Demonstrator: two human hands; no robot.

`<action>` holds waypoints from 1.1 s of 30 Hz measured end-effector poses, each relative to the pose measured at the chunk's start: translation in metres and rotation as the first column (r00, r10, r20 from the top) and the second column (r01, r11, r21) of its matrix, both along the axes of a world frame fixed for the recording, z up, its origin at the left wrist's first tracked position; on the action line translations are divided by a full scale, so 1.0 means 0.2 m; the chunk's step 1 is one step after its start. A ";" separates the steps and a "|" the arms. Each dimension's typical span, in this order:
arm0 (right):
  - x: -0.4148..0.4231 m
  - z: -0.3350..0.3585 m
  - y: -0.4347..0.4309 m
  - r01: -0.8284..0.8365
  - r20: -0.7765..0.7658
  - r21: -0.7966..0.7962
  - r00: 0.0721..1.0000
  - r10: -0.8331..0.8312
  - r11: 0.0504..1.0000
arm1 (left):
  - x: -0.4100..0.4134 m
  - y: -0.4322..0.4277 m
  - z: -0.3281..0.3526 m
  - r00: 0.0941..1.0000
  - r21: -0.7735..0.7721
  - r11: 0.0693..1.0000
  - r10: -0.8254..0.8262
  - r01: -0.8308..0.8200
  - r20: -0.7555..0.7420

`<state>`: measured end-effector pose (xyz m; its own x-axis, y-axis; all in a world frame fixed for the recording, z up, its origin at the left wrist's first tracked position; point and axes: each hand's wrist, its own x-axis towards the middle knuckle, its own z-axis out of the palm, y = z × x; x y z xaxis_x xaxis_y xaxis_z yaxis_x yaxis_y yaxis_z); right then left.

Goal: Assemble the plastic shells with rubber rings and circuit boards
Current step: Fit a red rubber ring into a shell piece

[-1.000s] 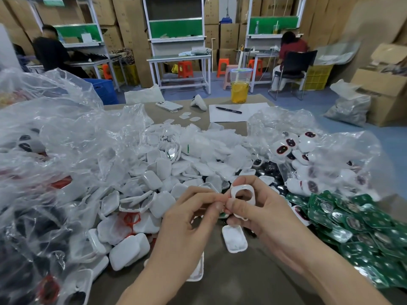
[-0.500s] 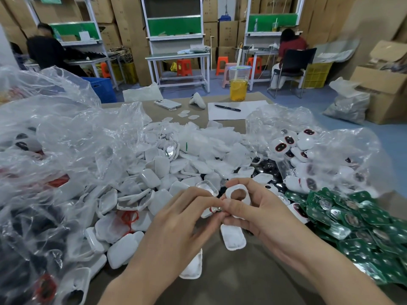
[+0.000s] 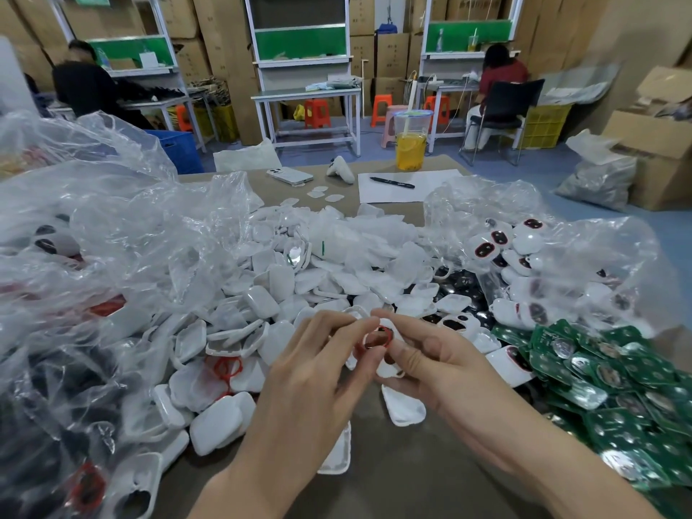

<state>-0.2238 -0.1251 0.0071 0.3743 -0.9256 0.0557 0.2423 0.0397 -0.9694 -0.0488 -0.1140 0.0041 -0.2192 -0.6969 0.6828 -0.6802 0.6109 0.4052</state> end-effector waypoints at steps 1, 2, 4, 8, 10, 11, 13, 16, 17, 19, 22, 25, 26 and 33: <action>0.00 -0.01 0.00 -0.007 -0.006 0.003 1.000 0.007 1.000 | 0.00 0.00 0.00 1.000 -0.012 1.000 0.017 -0.017 0.016; 0.00 -0.02 -0.01 -0.010 -0.014 -0.001 1.000 0.010 1.000 | 0.00 0.00 0.00 0.999 -0.020 0.999 0.030 -0.029 0.025; 0.00 -0.03 -0.01 -0.010 -0.033 -0.019 0.999 0.009 1.000 | 0.00 0.00 0.00 0.999 -0.024 0.999 0.036 -0.035 0.021; 0.00 -0.05 -0.03 -0.002 -0.013 -0.032 1.000 0.001 0.999 | 0.00 -0.01 0.00 0.999 -0.056 0.998 0.030 -0.029 0.018; 0.00 -0.05 -0.03 -0.015 -0.010 -0.050 1.000 0.014 0.999 | 0.00 -0.01 0.00 0.999 -0.072 0.997 0.038 -0.037 0.014; 0.01 -0.05 -0.03 -0.027 -0.013 -0.057 1.000 0.026 0.998 | 0.00 -0.01 0.00 0.999 -0.071 0.997 0.040 -0.040 0.009; 0.01 -0.05 -0.02 -0.037 -0.010 -0.066 0.999 0.037 0.997 | 0.00 0.00 0.00 0.999 -0.059 0.998 0.038 -0.039 -0.010; 0.00 -0.05 -0.02 -0.027 0.001 -0.068 1.000 0.027 0.997 | 0.00 0.00 0.00 0.999 -0.048 0.998 0.032 -0.033 -0.027; 0.00 -0.05 -0.02 -0.030 0.003 -0.068 1.000 0.030 0.997 | 0.00 0.00 0.00 0.999 -0.047 0.998 0.031 -0.032 -0.030; 0.00 -0.05 -0.02 -0.037 0.003 -0.066 0.999 0.037 0.997 | -0.01 0.00 0.00 0.999 -0.037 0.999 0.027 -0.029 -0.045; 0.00 -0.05 -0.02 -0.035 0.020 -0.050 0.999 0.036 0.998 | -0.01 0.00 -0.01 0.997 -0.024 0.999 0.022 -0.024 -0.079; 0.00 -0.04 -0.01 -0.040 0.083 -0.015 0.996 0.041 0.999 | -0.02 -0.01 -0.02 0.993 -0.010 1.000 0.028 -0.029 -0.110; 0.01 -0.04 -0.01 -0.045 0.097 -0.010 0.994 0.045 0.999 | -0.02 -0.01 -0.02 0.991 -0.005 1.000 0.028 -0.029 -0.133; 0.01 0.00 0.01 -0.040 0.141 -0.023 0.989 0.043 0.999 | -0.03 -0.02 -0.02 0.940 0.106 0.994 -0.004 0.043 -0.340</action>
